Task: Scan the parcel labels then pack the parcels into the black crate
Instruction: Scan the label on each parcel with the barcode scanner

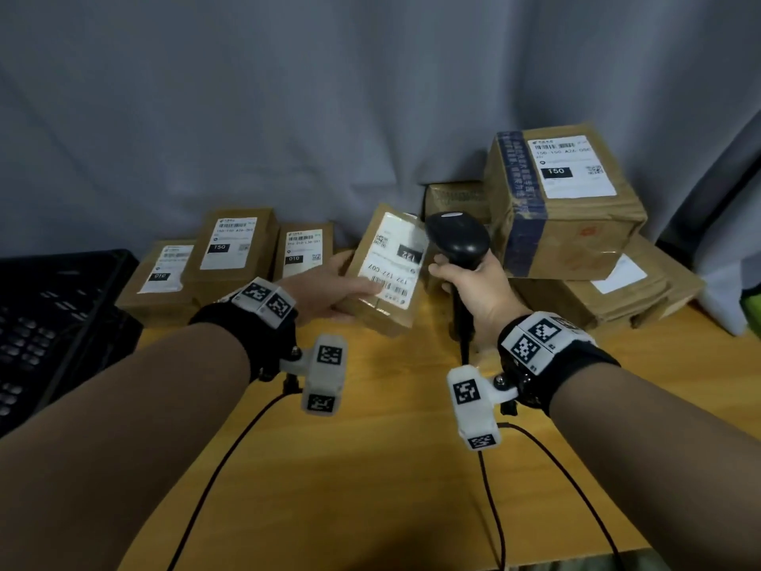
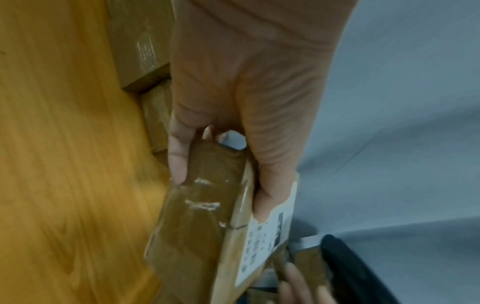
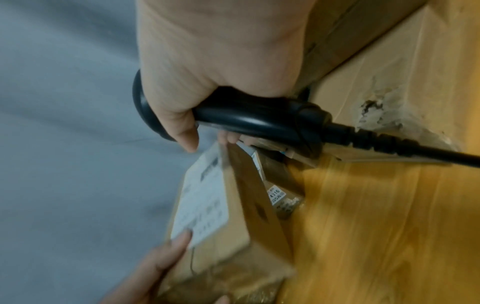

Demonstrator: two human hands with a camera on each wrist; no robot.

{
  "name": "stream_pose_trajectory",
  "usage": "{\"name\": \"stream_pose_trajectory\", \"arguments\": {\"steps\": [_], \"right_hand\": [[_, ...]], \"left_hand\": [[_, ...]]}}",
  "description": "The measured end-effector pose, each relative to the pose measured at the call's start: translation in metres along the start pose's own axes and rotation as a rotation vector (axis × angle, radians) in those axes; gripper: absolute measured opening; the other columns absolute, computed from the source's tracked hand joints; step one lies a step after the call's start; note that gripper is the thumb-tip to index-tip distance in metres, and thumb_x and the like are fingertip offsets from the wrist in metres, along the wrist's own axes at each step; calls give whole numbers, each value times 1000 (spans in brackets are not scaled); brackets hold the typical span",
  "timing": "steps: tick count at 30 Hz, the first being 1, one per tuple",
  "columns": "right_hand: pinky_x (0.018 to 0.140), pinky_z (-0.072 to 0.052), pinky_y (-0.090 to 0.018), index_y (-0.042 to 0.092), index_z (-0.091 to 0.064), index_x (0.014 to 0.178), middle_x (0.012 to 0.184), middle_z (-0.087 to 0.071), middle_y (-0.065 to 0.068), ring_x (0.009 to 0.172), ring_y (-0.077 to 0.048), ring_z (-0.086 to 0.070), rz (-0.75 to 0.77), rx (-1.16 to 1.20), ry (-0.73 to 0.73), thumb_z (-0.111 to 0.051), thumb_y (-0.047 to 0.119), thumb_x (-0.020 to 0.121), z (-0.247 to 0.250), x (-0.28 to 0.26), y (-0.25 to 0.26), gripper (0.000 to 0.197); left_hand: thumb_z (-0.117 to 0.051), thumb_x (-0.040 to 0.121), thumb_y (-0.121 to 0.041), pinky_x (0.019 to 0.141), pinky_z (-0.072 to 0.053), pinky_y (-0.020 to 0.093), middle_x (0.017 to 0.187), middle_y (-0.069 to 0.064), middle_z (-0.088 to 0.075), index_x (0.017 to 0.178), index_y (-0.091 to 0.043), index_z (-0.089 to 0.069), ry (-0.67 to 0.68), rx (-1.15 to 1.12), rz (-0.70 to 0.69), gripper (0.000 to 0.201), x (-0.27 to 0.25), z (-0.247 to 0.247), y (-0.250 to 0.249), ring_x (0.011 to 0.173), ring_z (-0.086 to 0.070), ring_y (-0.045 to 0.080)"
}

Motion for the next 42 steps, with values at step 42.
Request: {"name": "stream_pose_trajectory", "arguments": {"steps": [42], "right_hand": [[94, -48, -39, 17, -65, 116, 106, -74, -5, 104, -21, -67, -77, -200, 445, -77, 7, 73, -13, -10, 11, 45]], "left_hand": [[-72, 83, -15, 86, -55, 35, 121, 10, -57, 145, -32, -23, 62, 275, -370, 81, -11, -2, -67, 99, -66, 19]]}}
Point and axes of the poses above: each hand's wrist, its own x-axis towards the middle knuckle, its own z-axis out of the back of the hand, y = z × x, the point moved 5 cm from there along x, towards the middle knuckle
